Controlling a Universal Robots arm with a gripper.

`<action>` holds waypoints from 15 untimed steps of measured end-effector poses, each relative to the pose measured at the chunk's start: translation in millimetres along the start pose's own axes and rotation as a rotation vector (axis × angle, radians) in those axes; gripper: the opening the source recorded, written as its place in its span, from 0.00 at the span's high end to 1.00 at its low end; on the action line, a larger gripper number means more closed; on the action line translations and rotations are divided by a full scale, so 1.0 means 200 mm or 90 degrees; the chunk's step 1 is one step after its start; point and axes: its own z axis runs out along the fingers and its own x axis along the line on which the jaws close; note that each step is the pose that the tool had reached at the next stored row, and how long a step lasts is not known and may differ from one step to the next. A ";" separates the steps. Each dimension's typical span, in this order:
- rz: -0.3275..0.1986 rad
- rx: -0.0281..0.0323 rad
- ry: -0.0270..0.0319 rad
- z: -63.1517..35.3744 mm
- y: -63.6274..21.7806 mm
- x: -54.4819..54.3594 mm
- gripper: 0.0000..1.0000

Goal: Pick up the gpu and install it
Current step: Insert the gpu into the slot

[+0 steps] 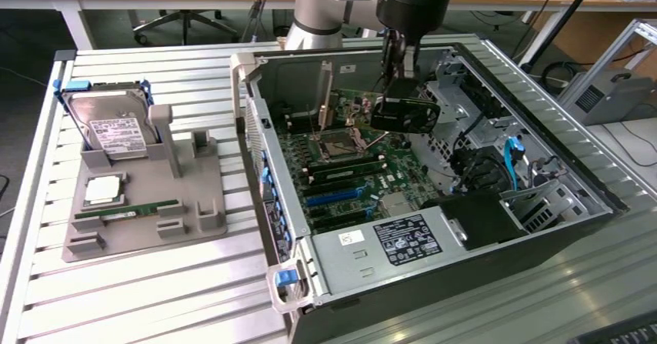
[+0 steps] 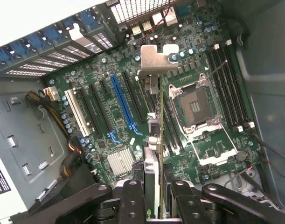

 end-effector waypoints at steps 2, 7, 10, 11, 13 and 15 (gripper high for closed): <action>-0.002 0.0001 0.0000 0.000 0.000 0.00 0.73; -0.007 0.0004 0.0000 0.001 0.000 0.00 0.73; -0.009 0.0006 -0.0001 0.001 0.000 0.00 0.73; -0.010 0.0006 -0.0001 0.002 0.000 0.00 0.73; -0.013 0.0008 -0.0001 0.002 0.000 0.00 0.73; -0.015 0.0009 -0.0002 0.002 0.000 0.00 0.73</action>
